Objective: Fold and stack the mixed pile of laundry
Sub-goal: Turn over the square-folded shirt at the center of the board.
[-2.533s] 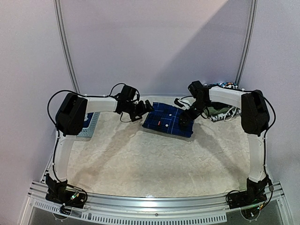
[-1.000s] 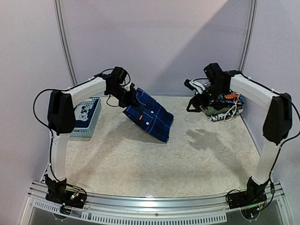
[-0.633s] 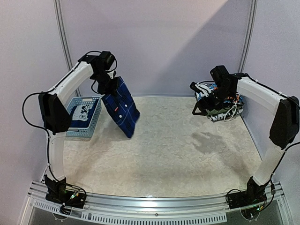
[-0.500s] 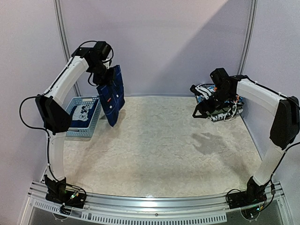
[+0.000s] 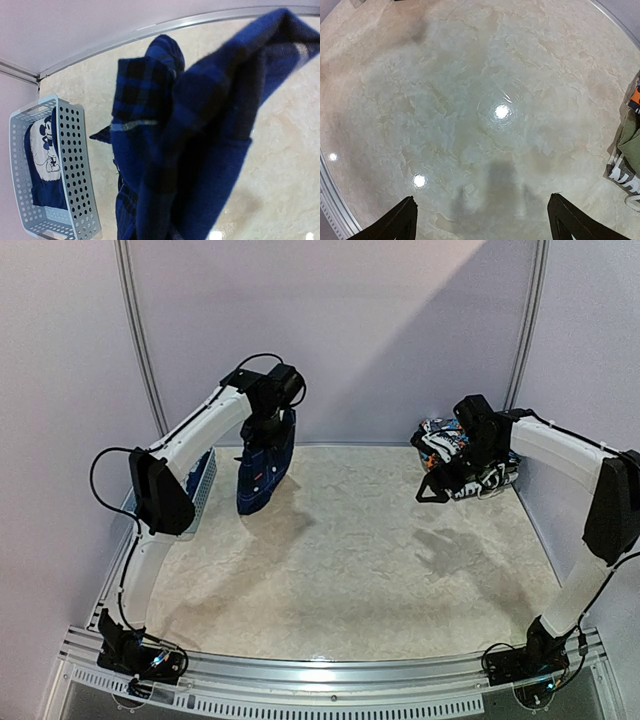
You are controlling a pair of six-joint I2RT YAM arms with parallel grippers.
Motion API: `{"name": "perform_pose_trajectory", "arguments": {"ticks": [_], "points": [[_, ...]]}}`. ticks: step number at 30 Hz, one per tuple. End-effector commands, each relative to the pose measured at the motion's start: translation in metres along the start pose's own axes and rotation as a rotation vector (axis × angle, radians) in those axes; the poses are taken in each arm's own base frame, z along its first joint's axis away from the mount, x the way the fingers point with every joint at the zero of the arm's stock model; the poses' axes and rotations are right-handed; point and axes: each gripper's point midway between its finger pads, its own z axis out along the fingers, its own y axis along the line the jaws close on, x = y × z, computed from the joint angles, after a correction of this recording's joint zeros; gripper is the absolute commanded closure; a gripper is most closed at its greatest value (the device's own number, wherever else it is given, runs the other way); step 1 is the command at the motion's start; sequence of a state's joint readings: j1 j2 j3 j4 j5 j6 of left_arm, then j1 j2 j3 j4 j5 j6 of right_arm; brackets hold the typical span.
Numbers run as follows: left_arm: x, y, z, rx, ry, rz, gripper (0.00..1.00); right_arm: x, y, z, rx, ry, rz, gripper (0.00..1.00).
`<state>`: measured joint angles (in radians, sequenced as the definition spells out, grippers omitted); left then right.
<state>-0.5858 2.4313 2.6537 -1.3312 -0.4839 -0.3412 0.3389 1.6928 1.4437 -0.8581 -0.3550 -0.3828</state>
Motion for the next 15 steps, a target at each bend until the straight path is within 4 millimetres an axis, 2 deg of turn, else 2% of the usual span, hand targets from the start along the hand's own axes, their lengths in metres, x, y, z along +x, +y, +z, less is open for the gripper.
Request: {"name": "perform_pose_trajectory", "arguments": {"ticks": [1, 4, 9, 11, 12, 14, 15], "points": [[0.038, 0.020, -0.025, -0.080, 0.140, 0.124, 1.00, -0.002, 0.004, -0.015, 0.004, -0.037, -0.012, 0.09], [0.043, -0.002, -0.021, -0.006, 0.152, 0.116, 1.00, 0.001, 0.004, -0.014, 0.005, -0.029, -0.010, 0.09], [0.046, -0.071, -0.019, 0.206, 0.146, 0.066, 0.98, 0.003, 0.003, -0.015, 0.011, -0.024, 0.005, 0.09], [0.045, -0.102, -0.019, 0.290, 0.131, 0.046, 0.80, 0.005, 0.003, -0.016, 0.010, -0.018, 0.017, 0.09], [0.042, -0.121, -0.020, 0.349, 0.114, 0.032, 0.77, 0.006, 0.003, -0.016, 0.010, -0.015, 0.023, 0.09], [0.040, -0.157, -0.026, 0.464, 0.101, -0.010, 0.62, 0.009, 0.000, -0.017, 0.012, -0.009, 0.044, 0.09], [0.038, -0.181, -0.033, 0.560, 0.095, -0.029, 0.56, 0.011, -0.001, -0.017, 0.012, -0.006, 0.059, 0.09]]}}
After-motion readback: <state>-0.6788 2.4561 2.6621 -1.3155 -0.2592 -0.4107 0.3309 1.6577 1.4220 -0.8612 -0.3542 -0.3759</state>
